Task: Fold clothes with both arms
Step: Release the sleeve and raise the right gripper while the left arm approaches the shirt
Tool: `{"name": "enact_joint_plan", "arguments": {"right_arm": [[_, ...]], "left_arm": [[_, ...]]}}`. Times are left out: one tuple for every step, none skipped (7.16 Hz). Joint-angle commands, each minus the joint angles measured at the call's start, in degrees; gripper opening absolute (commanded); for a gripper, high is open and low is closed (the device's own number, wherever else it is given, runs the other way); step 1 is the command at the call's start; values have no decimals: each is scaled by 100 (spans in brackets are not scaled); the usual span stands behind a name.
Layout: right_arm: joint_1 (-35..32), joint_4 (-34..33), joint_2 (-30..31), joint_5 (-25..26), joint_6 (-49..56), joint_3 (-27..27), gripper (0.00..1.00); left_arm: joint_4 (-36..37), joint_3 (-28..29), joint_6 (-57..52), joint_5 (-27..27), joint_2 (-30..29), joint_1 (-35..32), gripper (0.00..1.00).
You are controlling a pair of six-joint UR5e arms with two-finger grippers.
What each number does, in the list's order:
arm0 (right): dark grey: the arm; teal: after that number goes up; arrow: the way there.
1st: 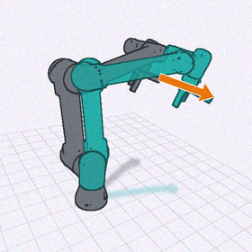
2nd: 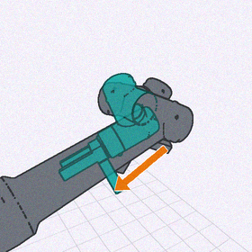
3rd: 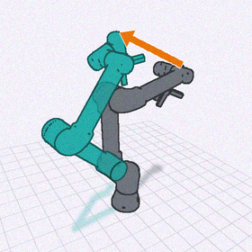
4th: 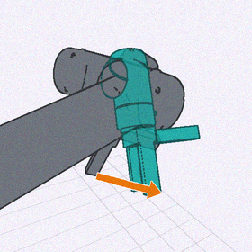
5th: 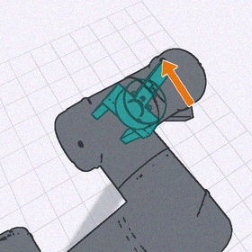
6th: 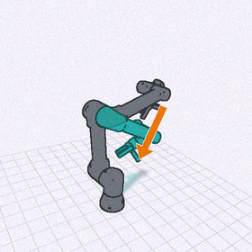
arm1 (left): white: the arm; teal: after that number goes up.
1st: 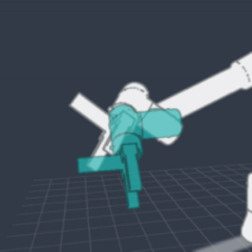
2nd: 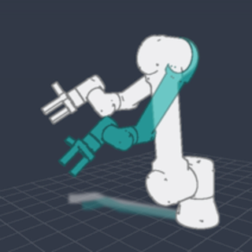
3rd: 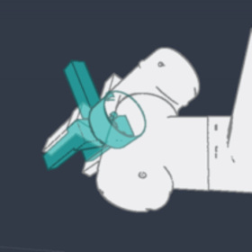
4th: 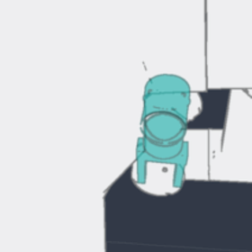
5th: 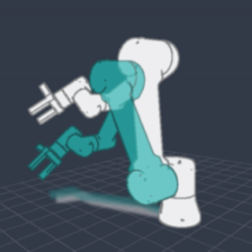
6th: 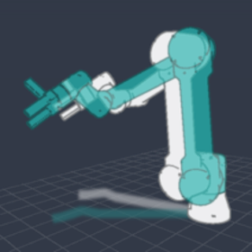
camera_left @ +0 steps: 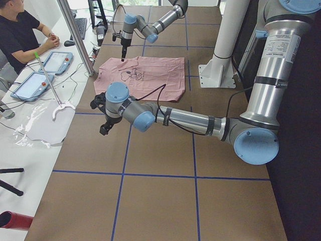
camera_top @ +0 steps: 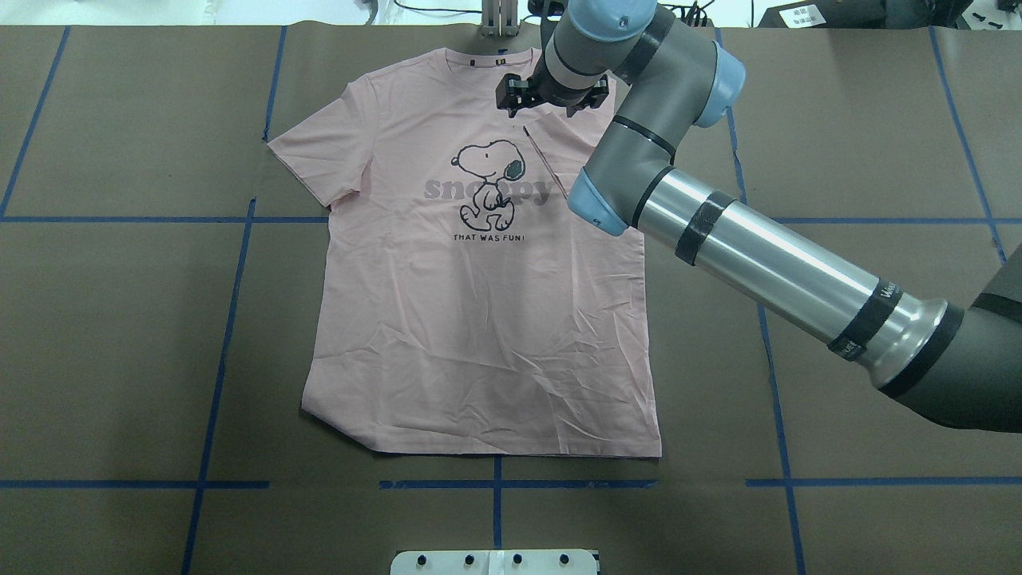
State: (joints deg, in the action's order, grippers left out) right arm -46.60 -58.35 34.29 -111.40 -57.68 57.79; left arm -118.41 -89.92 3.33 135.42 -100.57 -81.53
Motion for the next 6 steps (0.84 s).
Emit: {"name": "enact_joint_plan", "arguments": {"right_arm": [[-409, -349, 768, -599, -103, 948, 100], [-690, -857, 1120, -985, -77, 1579, 100], [-928, -1227, 1602, -1233, -7, 2317, 100], [-1226, -1431, 2112, -1549, 54, 2898, 100], [-1560, -1468, 2439, -1882, 203, 3183, 100], [-1615, -1494, 2651, -1912, 239, 3455, 100]], "left_arm": [[-506, -34, 603, 20, -15, 40, 100], [-804, -43, 1112, 20, -24, 389, 100], [-1251, -356, 2222, -15, 20, 757, 100], [-1359, -559, 3242, -67, -6, 1135, 100], [-1343, -544, 3331, -346, -163, 1418, 100], [-1282, -361, 3549, -767, -504, 1751, 100]]}}
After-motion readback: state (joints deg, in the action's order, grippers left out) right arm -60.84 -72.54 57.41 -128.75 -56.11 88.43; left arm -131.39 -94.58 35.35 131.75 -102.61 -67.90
